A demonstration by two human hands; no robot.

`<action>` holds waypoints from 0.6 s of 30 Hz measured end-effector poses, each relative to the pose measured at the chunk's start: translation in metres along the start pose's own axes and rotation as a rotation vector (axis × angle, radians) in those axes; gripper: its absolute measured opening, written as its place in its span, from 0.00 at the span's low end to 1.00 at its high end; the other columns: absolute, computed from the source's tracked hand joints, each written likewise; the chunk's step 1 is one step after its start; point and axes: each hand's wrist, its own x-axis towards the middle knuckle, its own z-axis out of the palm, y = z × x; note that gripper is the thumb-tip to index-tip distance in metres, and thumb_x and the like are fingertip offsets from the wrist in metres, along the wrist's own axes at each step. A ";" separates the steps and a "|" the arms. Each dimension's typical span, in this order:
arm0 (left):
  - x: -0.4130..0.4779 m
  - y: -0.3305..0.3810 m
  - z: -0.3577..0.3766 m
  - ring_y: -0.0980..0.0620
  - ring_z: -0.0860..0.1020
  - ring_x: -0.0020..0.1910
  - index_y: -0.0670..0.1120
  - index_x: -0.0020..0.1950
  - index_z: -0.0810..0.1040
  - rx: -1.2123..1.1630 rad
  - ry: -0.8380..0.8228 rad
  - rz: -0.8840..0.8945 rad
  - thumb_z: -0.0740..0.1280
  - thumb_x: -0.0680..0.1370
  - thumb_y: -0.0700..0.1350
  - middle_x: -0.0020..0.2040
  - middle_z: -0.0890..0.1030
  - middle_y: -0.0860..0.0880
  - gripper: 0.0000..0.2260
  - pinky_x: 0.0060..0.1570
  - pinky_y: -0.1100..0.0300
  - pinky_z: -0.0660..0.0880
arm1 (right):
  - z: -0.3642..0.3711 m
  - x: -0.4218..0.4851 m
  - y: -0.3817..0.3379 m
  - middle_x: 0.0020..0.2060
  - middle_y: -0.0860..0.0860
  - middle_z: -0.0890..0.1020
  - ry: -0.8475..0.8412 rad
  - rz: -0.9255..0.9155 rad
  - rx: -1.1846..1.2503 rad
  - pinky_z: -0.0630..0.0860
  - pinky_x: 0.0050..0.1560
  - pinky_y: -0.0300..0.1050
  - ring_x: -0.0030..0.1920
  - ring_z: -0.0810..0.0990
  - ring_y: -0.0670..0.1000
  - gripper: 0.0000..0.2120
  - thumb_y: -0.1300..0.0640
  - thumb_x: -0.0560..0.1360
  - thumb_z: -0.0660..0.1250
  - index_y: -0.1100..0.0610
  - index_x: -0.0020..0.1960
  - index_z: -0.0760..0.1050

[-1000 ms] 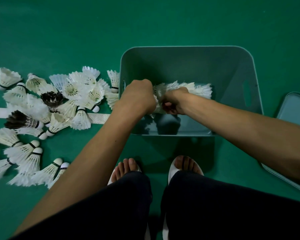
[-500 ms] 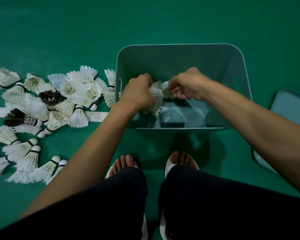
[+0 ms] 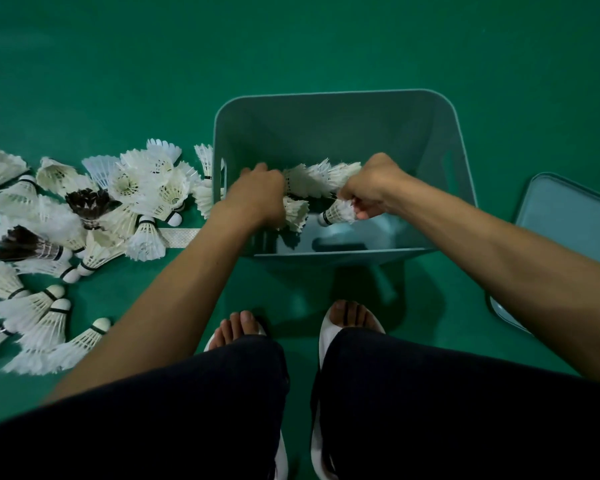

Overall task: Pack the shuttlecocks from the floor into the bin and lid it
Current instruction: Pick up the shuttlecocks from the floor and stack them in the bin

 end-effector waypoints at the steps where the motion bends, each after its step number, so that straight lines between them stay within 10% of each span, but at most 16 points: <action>1: 0.002 -0.002 0.000 0.38 0.75 0.60 0.41 0.53 0.74 0.025 -0.069 -0.010 0.69 0.76 0.36 0.59 0.75 0.40 0.07 0.62 0.45 0.76 | 0.003 0.005 0.000 0.30 0.57 0.79 -0.016 0.022 0.000 0.83 0.29 0.46 0.26 0.79 0.52 0.06 0.64 0.76 0.73 0.65 0.46 0.78; 18: 0.023 -0.011 0.019 0.35 0.74 0.63 0.43 0.73 0.70 0.158 -0.433 0.023 0.63 0.77 0.38 0.74 0.62 0.41 0.23 0.63 0.39 0.75 | 0.045 0.048 -0.010 0.35 0.54 0.73 -0.308 0.199 0.176 0.79 0.37 0.47 0.34 0.78 0.53 0.06 0.60 0.82 0.60 0.60 0.46 0.71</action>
